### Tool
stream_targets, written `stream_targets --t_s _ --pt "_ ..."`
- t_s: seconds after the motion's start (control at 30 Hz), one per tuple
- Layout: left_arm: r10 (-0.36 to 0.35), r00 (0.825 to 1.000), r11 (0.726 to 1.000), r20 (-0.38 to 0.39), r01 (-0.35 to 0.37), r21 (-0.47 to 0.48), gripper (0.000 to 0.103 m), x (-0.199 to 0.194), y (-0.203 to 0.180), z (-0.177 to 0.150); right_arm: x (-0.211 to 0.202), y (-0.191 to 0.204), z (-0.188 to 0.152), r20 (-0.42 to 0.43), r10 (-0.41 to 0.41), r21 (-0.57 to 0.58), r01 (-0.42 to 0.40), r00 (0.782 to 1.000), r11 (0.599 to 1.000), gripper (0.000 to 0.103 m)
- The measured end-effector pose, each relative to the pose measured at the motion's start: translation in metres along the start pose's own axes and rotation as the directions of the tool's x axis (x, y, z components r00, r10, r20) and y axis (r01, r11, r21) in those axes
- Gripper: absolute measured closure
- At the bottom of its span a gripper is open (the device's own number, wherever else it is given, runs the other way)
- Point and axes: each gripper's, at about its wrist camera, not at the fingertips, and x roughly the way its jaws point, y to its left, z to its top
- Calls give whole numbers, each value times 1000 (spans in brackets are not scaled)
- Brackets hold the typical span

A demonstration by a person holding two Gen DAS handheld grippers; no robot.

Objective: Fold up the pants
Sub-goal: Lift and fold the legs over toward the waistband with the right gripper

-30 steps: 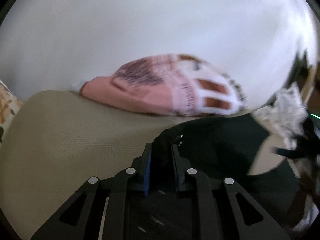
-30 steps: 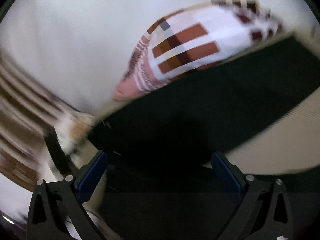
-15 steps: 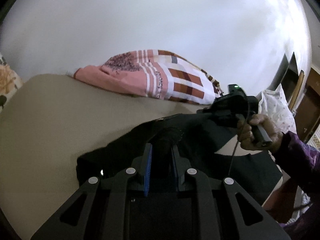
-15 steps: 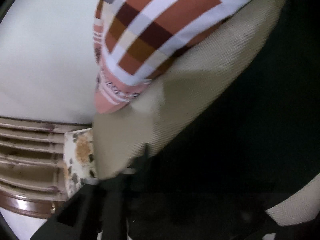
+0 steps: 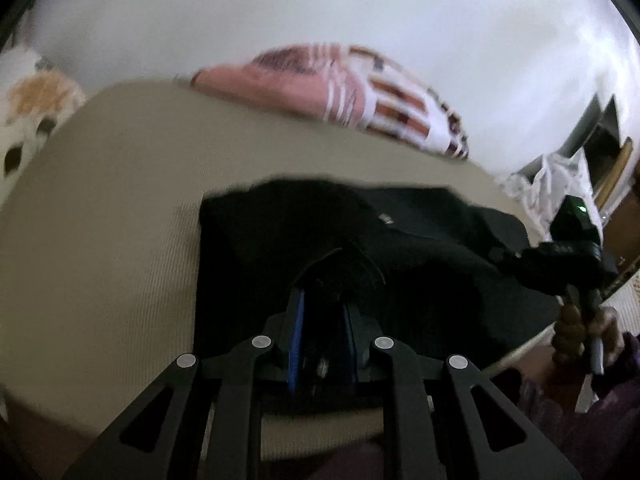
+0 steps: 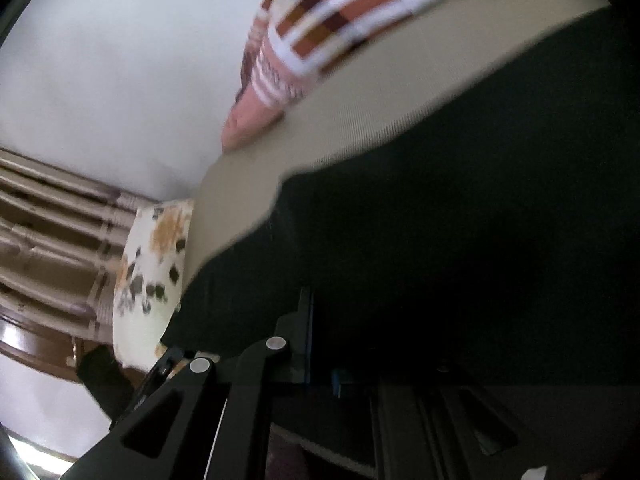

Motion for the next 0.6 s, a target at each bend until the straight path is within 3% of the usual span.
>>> stream_targets --t_s 0.17,0.3,0.4,0.5,0.57,0.6 --pt "45 992 998 -115 -49 -28 85 8 5 -41 19 -20 -51 -106 -5 58 11 994 998 96" --pt "78 985 995 -154 -85 -42 83 10 13 -58 34 -36 -73 -171 -16 92 32 985 995 96" --pt "179 970 983 -163 -183 -11 78 7 8 -58 36 -40 -79 -163 2 84 12 987 996 93" --pt "348 928 936 -132 -353 -11 70 -8 3 -53 34 -45 -79 -129 85 117 -70 988 991 91" --pt "383 922 921 -51 -385 -53 58 -29 -2 -48 27 -55 -75 -79 157 164 -143 984 976 87" --pt "392 920 916 -10 -392 -83 43 -38 -5 -44 20 -62 -73 -36 184 189 -174 982 966 80"
